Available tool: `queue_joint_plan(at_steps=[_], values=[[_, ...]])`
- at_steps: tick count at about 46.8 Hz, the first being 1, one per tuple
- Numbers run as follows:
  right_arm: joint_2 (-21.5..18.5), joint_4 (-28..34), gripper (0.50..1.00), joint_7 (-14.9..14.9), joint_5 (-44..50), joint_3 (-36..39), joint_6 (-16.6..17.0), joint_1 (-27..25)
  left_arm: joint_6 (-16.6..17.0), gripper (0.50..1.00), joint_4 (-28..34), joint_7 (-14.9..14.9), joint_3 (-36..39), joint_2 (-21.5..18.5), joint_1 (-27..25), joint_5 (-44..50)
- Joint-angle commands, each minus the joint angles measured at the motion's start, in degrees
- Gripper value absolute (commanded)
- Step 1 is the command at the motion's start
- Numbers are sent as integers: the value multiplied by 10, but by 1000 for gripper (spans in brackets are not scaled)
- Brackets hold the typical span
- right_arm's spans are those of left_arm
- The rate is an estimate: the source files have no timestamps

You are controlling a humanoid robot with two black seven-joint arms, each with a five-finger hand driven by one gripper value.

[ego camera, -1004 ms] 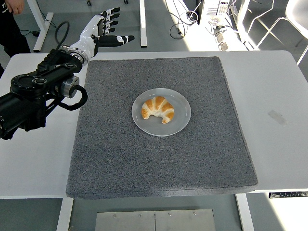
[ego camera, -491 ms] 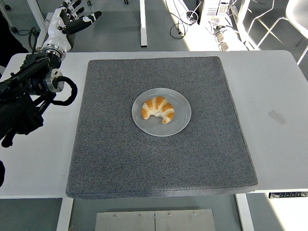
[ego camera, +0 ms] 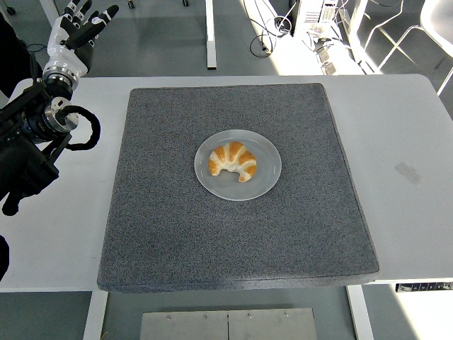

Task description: Place the bread on the plate

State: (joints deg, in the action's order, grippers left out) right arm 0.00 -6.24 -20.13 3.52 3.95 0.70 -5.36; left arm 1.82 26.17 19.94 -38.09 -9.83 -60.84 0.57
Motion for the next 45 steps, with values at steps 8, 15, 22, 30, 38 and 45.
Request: queue_joint_plan(at_steps=[8,15,22,30,38,45], values=[[0,0,1000,0,0,0,0,0,-2,984,-1,0,-8,2,12,2],[0,0,1000,0,0,0,0,0,-1,984,-1,-1,-41,2,12,2],[0,0,1000,0,0,0,0,0,-1,984,-1,0,-51,6,12,2],[0,0,1000,0,0,0,0,0,-1,984,-1,-1,-60,2,12,3],[0,-4,1000,0,0,1,2,0,-2,984,-1,-1,-77,2,12,5],[0,-6,1000,-1,0,10,2,9,-2,984,-1,-1,-77,3,13,5]])
